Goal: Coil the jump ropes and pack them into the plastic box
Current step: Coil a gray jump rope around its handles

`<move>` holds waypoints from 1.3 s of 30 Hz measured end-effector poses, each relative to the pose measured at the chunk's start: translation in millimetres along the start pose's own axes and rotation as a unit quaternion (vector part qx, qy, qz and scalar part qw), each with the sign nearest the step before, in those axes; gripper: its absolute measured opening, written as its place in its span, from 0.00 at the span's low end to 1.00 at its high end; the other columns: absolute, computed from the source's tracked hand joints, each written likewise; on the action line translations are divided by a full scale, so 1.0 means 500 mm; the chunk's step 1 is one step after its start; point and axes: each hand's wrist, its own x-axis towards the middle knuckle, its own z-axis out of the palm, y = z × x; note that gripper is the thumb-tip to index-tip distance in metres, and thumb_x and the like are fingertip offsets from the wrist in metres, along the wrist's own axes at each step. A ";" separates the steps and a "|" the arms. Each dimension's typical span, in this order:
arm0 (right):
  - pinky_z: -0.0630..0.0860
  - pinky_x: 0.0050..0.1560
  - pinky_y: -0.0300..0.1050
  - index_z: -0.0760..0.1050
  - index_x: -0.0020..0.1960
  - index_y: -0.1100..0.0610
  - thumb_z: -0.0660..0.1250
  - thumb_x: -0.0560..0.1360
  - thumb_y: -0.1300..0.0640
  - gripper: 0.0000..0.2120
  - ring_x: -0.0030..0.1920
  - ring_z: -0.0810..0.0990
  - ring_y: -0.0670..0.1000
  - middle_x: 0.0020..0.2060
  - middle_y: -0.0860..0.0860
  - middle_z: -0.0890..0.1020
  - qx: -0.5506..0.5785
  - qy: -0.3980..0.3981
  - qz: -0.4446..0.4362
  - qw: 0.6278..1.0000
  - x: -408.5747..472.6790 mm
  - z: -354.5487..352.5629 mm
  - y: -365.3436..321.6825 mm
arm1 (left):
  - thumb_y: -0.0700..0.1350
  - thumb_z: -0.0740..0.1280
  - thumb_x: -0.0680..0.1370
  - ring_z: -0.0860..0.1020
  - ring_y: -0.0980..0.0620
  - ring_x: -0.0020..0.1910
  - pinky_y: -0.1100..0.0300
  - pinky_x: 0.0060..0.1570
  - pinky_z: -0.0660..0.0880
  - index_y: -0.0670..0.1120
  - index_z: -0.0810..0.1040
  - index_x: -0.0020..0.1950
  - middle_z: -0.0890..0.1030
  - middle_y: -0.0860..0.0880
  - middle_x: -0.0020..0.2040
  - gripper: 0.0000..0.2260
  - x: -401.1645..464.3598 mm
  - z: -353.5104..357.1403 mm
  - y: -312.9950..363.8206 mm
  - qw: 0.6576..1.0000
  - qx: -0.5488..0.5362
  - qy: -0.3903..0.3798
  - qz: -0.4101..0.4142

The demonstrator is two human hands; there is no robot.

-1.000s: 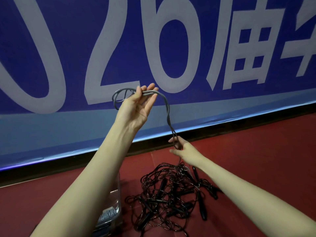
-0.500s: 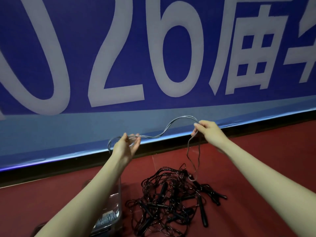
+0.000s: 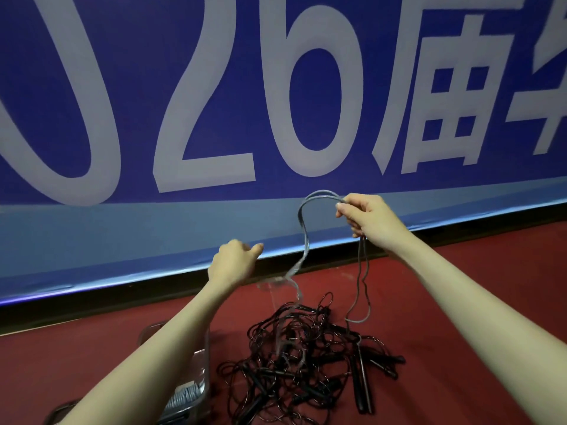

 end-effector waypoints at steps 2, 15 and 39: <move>0.66 0.31 0.40 0.76 0.40 0.58 0.63 0.81 0.57 0.12 0.25 0.63 0.45 0.24 0.46 0.65 -0.033 -0.013 -0.008 0.999 -0.003 -0.006 -0.007 | 0.50 0.63 0.79 0.77 0.43 0.42 0.54 0.41 0.72 0.41 0.74 0.39 0.79 0.45 0.39 0.14 -0.007 -0.011 0.029 0.993 -0.083 0.029 0.078; 0.63 0.32 0.45 0.77 0.40 0.54 0.63 0.80 0.55 0.11 0.28 0.64 0.49 0.28 0.51 0.67 -0.119 -0.051 -0.072 0.989 -0.017 0.004 -0.049 | 0.47 0.58 0.83 0.74 0.53 0.36 0.57 0.45 0.75 0.44 0.79 0.51 0.74 0.52 0.36 0.12 -0.060 -0.057 0.145 0.911 -0.304 -0.142 0.241; 0.76 0.52 0.40 0.75 0.40 0.56 0.59 0.81 0.64 0.13 0.46 0.82 0.52 0.40 0.51 0.83 -0.140 -0.186 0.125 0.964 -0.038 0.032 0.206 | 0.47 0.57 0.84 0.59 0.58 0.26 0.66 0.27 0.57 0.46 0.74 0.40 0.64 0.55 0.28 0.14 -0.016 -0.130 0.108 0.859 -0.485 -0.058 0.152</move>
